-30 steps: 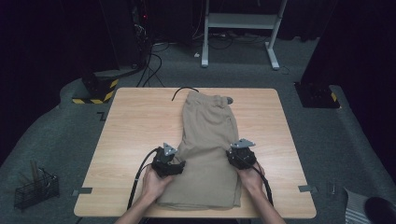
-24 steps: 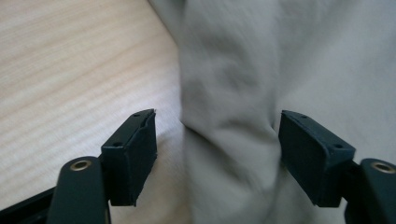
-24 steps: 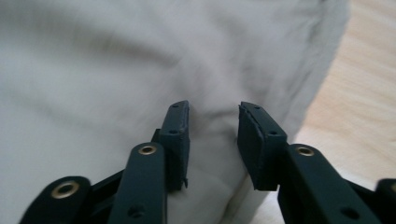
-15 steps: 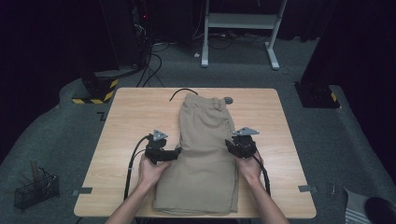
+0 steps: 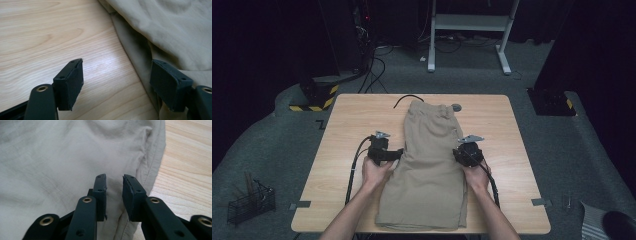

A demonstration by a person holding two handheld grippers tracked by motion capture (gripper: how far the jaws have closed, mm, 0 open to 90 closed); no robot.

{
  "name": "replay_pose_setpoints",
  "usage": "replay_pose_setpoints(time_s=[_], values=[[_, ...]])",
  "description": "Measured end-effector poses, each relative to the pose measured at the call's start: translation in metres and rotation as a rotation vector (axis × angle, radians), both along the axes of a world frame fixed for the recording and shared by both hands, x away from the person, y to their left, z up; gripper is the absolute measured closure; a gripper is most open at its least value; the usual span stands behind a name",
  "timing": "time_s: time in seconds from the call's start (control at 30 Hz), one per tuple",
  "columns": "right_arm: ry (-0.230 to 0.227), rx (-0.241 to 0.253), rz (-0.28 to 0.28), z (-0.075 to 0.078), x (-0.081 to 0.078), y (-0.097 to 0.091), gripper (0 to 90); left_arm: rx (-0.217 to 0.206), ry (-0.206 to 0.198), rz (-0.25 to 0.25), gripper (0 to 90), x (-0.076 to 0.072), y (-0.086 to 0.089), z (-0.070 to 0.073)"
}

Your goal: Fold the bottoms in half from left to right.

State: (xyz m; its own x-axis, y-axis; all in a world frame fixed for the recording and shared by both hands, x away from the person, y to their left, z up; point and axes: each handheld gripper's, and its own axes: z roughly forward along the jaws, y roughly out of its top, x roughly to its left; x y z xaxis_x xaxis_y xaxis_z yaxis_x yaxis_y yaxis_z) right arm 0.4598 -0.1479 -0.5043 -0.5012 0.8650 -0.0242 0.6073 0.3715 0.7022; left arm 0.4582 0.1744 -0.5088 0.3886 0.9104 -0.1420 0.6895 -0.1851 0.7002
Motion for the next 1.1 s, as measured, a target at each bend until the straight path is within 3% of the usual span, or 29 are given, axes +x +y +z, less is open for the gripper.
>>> replay_pose_setpoints(time_s=[0.23, 0.33, 0.37, 0.47, 0.53, 0.63, 0.73, 0.9, 0.97, 1.03, 1.1], values=[[0.019, -0.006, 0.004, -0.004, 0.001, 0.002, 79.8, 0.013, -0.022, -0.016, 26.0, 0.010, -0.012, -0.003], [0.021, -0.008, -0.001, -0.005, 0.002, 0.001, 80.9, 0.025, -0.004, -0.014, 25.9, 0.012, -0.013, -0.009], [0.017, -0.012, -0.006, -0.005, 0.002, 0.001, 79.9, 0.044, -0.014, -0.013, 25.6, 0.012, -0.014, -0.010], [-0.027, -0.012, -0.053, -0.002, 0.001, -0.002, 66.1, 0.088, -0.025, -0.020, 26.5, 0.011, -0.016, -0.010], [-0.023, -0.010, -0.068, -0.002, 0.003, -0.003, 64.4, 0.132, -0.039, -0.024, 27.3, 0.010, -0.019, -0.011], [0.017, -0.025, -0.052, -0.007, 0.005, -0.003, 74.8, 0.134, -0.036, -0.021, 27.1, 0.010, -0.019, -0.010], [0.009, -0.049, -0.029, -0.007, 0.005, -0.003, 88.5, 0.136, -0.028, -0.018, 28.9, 0.009, -0.018, -0.009], [0.000, -0.040, -0.020, -0.001, 0.003, -0.012, 90.0, 0.159, -0.015, -0.023, 33.1, 0.004, -0.011, -0.006], [-0.014, -0.066, -0.026, -0.001, 0.002, -0.013, 90.0, 0.172, -0.013, -0.017, 34.7, 0.000, -0.006, -0.006], [-0.003, -0.070, -0.034, -0.002, 0.003, -0.017, 90.0, 0.190, -0.018, 0.001, 36.7, -0.005, 0.002, -0.005], [0.009, -0.066, -0.039, -0.004, 0.003, -0.020, 89.1, 0.183, 0.006, 0.013, 36.8, -0.007, 0.011, -0.004]])
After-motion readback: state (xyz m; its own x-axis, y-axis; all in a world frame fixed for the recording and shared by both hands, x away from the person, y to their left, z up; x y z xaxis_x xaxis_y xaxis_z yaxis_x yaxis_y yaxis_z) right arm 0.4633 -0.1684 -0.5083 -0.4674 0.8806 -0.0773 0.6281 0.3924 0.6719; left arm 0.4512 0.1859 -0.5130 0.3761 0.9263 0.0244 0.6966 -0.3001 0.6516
